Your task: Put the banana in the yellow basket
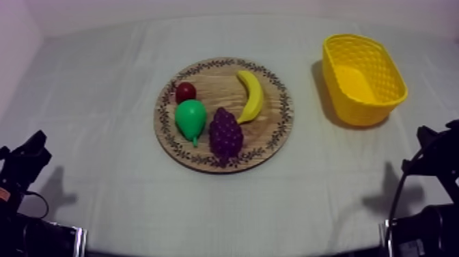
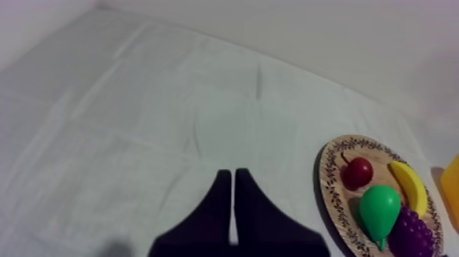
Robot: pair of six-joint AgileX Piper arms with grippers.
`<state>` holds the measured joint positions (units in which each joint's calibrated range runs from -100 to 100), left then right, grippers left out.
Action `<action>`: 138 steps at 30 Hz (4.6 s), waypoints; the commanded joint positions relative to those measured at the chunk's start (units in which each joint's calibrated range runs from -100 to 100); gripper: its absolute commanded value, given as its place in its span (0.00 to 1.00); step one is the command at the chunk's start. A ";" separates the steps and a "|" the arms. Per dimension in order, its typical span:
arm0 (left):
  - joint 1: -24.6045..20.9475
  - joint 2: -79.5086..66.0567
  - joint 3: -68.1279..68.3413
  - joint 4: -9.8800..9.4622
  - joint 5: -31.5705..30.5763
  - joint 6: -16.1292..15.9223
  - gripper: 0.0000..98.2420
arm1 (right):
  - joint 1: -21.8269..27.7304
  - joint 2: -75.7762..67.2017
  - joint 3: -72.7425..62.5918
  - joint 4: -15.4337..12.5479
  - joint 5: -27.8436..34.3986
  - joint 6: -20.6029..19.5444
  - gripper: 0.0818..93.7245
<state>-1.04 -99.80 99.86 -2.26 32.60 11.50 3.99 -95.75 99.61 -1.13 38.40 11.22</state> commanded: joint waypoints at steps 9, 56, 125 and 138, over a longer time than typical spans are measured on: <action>-0.01 -0.03 0.03 -0.01 -0.02 0.00 0.00 | -0.01 0.00 0.05 -0.01 -0.09 -0.01 0.00; -0.01 -0.03 0.03 -0.01 -0.02 0.00 0.00 | -19.62 66.83 -87.49 11.30 24.96 -22.71 0.00; -0.01 -0.03 0.03 -0.01 -0.02 0.00 0.00 | -38.21 119.00 -102.46 24.17 41.50 -41.85 0.73; -0.01 -0.03 0.03 -0.01 -0.02 0.00 0.00 | -37.16 121.60 -103.25 23.42 40.91 -41.20 0.73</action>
<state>-1.04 -99.80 99.86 -2.26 32.60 11.50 -33.29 25.13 -3.25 22.48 79.05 -30.06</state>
